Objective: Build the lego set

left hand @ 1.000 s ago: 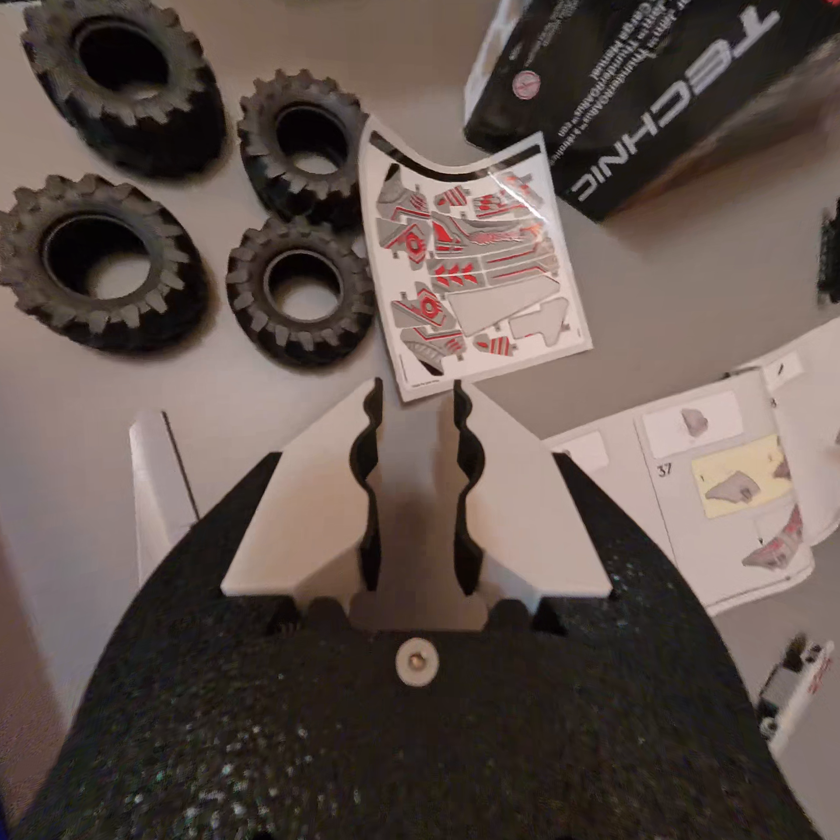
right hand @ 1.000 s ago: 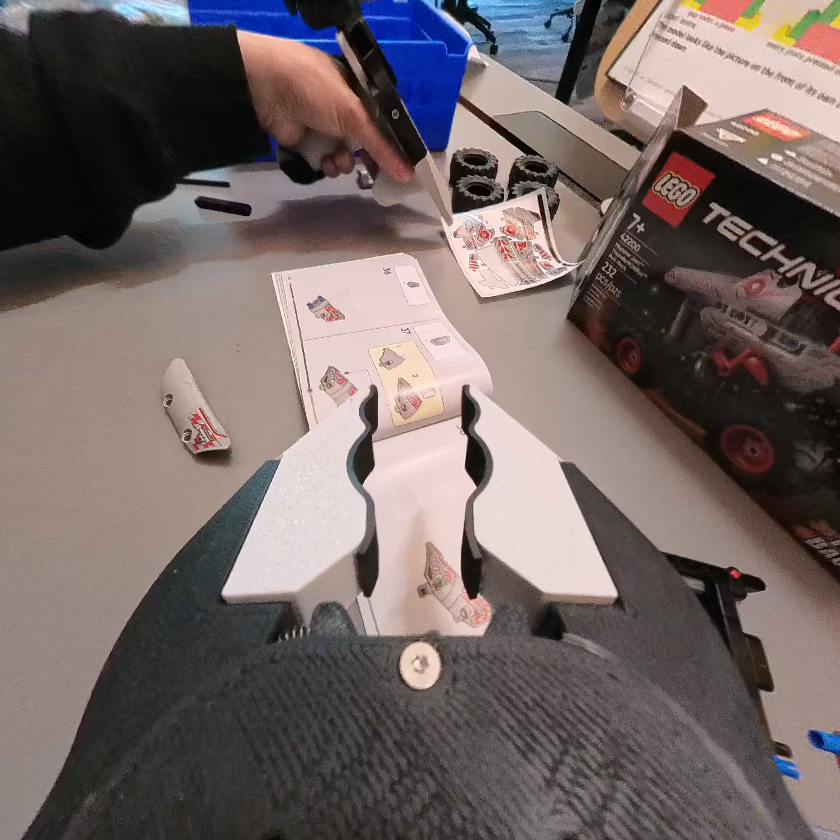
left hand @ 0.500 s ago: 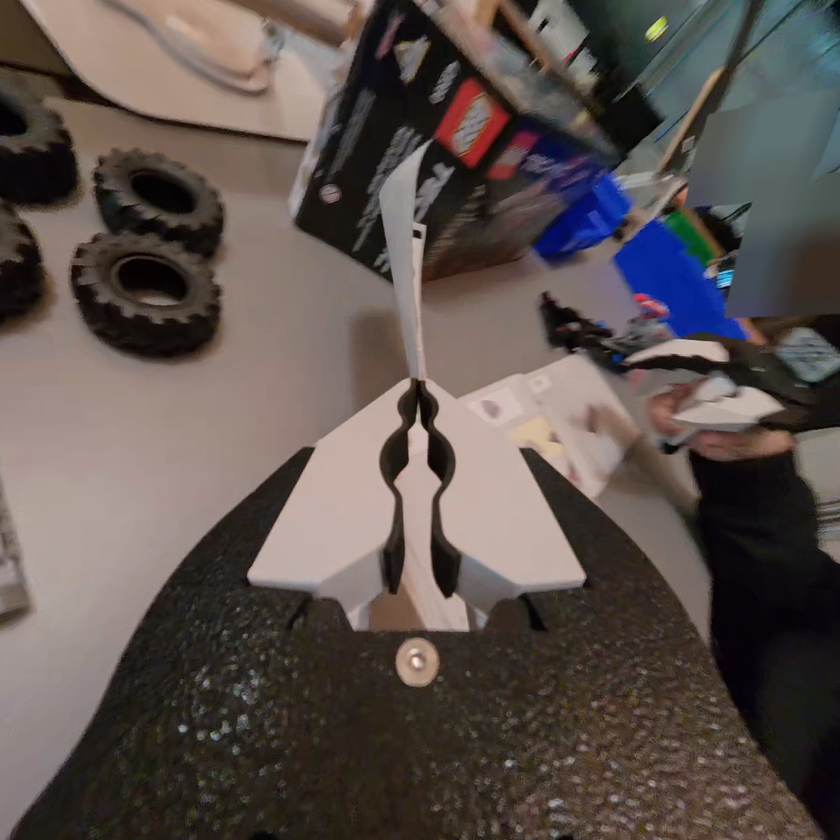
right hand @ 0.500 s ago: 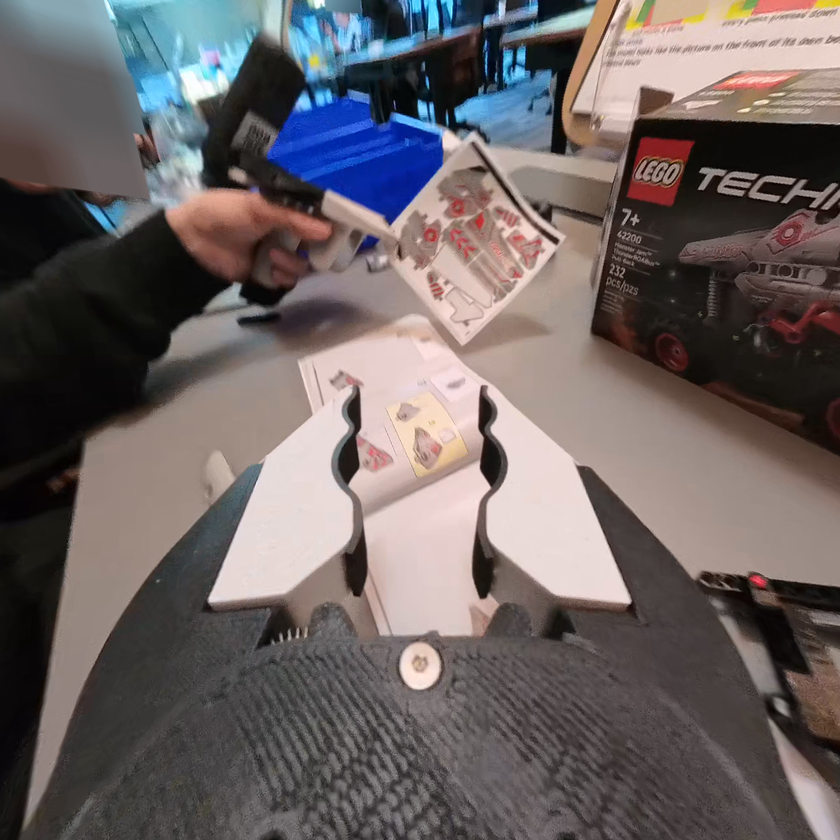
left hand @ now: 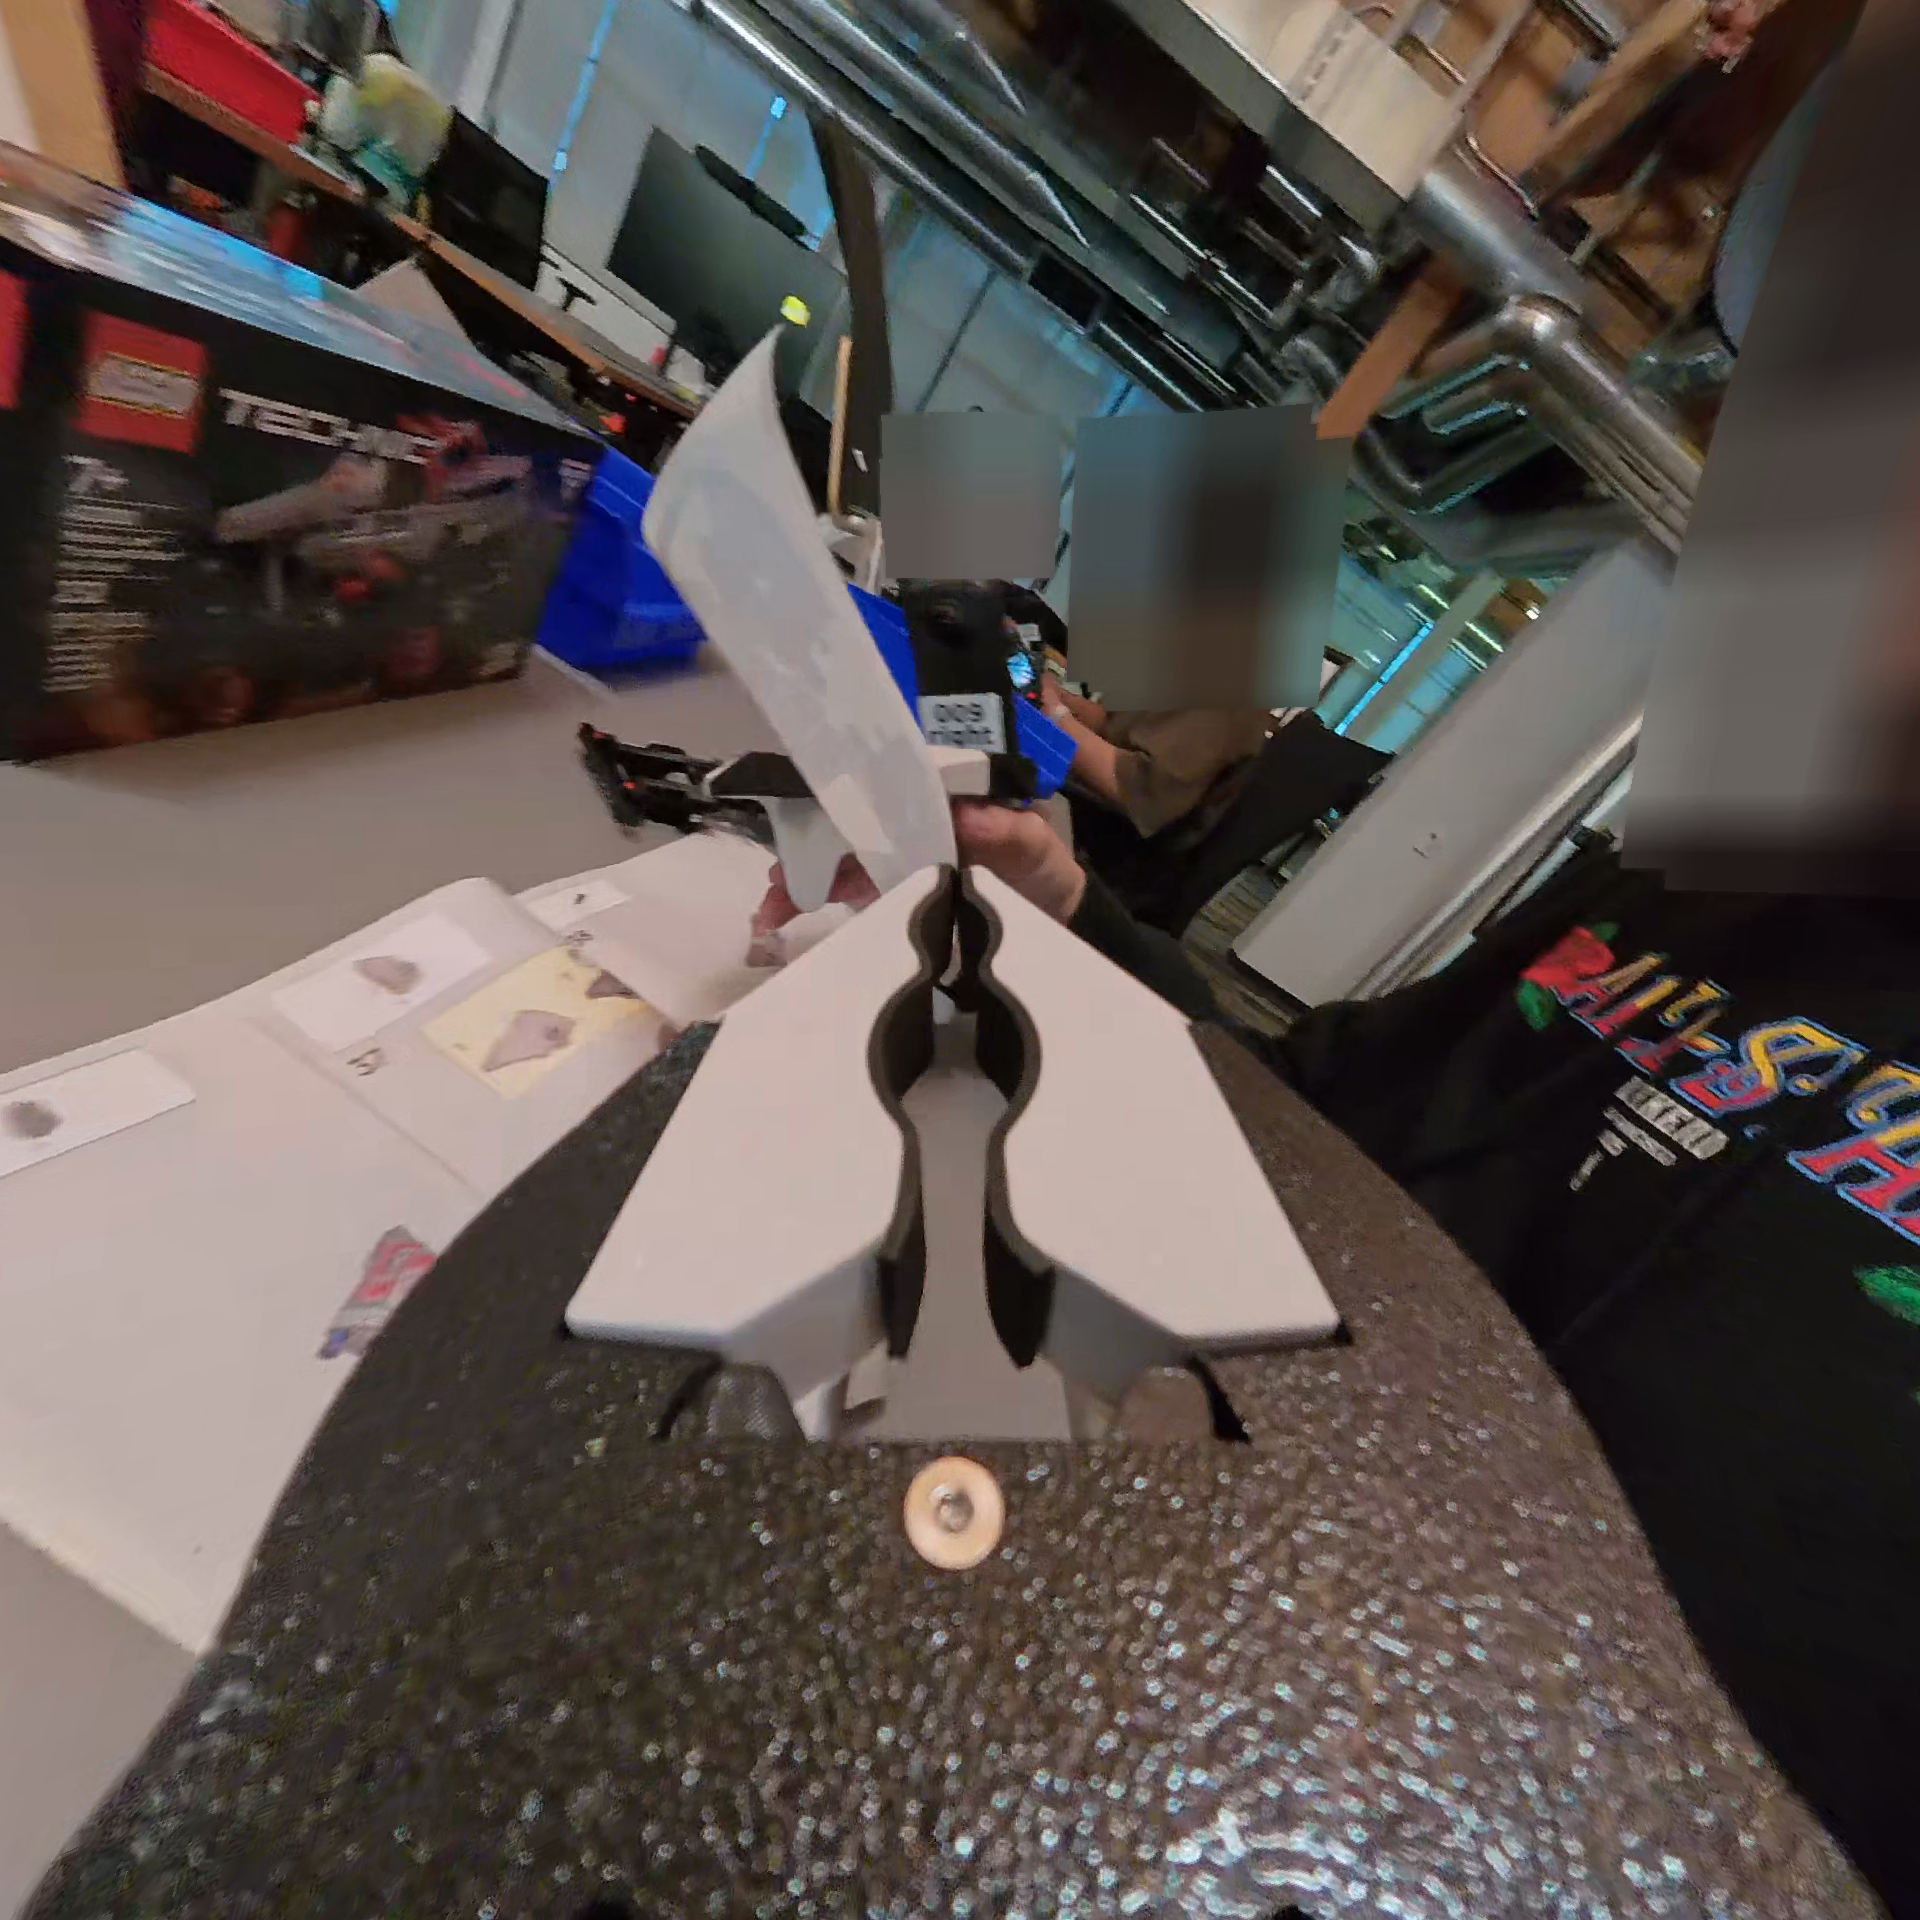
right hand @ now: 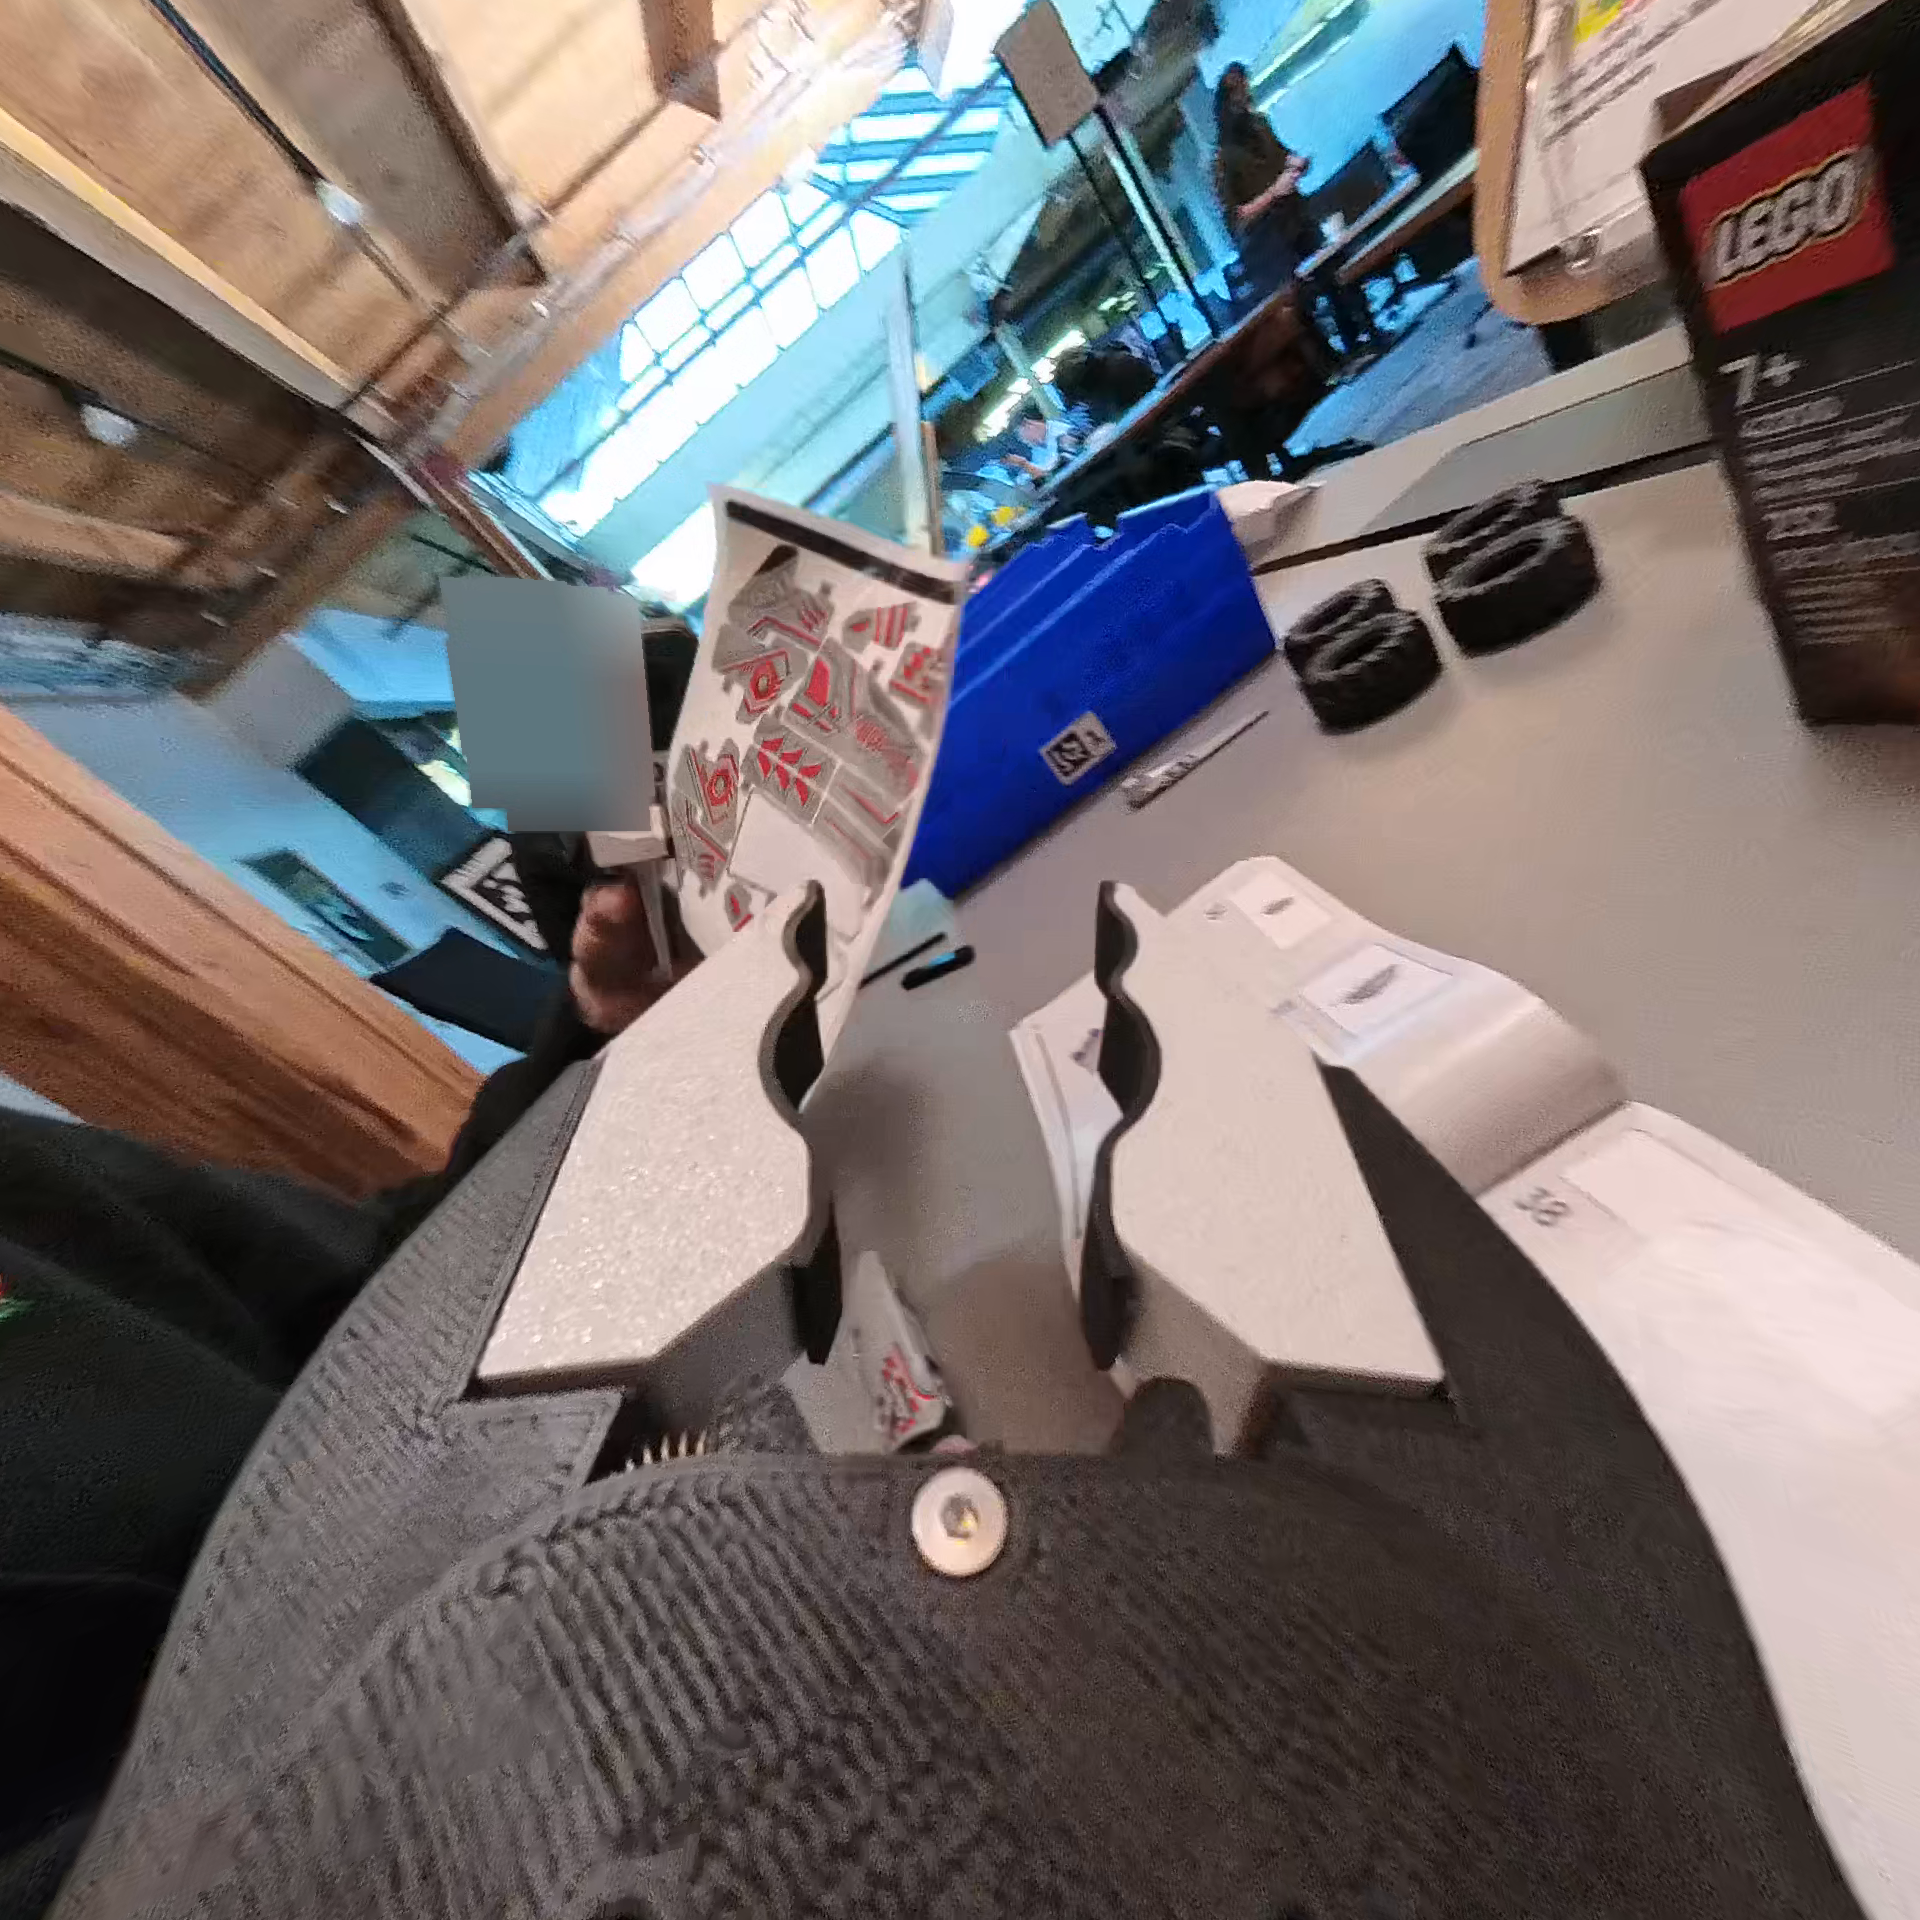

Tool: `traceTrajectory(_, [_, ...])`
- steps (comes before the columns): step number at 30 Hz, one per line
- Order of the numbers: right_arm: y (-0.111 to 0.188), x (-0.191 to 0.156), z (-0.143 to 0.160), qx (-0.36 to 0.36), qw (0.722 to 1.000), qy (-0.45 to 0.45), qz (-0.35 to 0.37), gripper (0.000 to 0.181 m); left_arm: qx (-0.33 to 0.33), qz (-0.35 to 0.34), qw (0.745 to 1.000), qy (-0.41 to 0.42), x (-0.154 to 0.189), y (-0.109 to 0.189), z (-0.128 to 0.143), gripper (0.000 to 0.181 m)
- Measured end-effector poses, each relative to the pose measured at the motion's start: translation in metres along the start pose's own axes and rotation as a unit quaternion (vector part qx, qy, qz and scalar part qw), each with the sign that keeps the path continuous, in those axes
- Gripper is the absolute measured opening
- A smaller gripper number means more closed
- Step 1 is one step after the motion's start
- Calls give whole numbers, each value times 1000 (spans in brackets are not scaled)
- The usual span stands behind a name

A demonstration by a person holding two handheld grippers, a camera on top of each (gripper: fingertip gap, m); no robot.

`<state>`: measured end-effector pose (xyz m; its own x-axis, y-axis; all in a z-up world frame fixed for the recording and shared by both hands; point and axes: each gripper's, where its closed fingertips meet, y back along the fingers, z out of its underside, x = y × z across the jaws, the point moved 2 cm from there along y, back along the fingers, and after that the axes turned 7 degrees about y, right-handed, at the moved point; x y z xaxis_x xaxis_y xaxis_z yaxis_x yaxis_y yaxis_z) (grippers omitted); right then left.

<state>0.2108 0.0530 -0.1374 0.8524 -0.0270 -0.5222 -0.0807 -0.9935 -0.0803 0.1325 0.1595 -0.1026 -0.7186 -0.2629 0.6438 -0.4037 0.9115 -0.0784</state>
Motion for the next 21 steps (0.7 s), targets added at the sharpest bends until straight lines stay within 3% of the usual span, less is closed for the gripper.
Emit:
traceTrajectory(1, [-1,-3,1,-2,1000,-6,-12,48,-4,3,1000,-5,4,-1,2,0])
traceTrajectory(9, [2,-38,-13,39,994,8,-106,0,-13,19,999,-32,26,-4,9,0])
traceTrajectory(21, [7,-44,-9,9,992,-10,-123,0,-33,-38,995,-88,24,1,21,0])
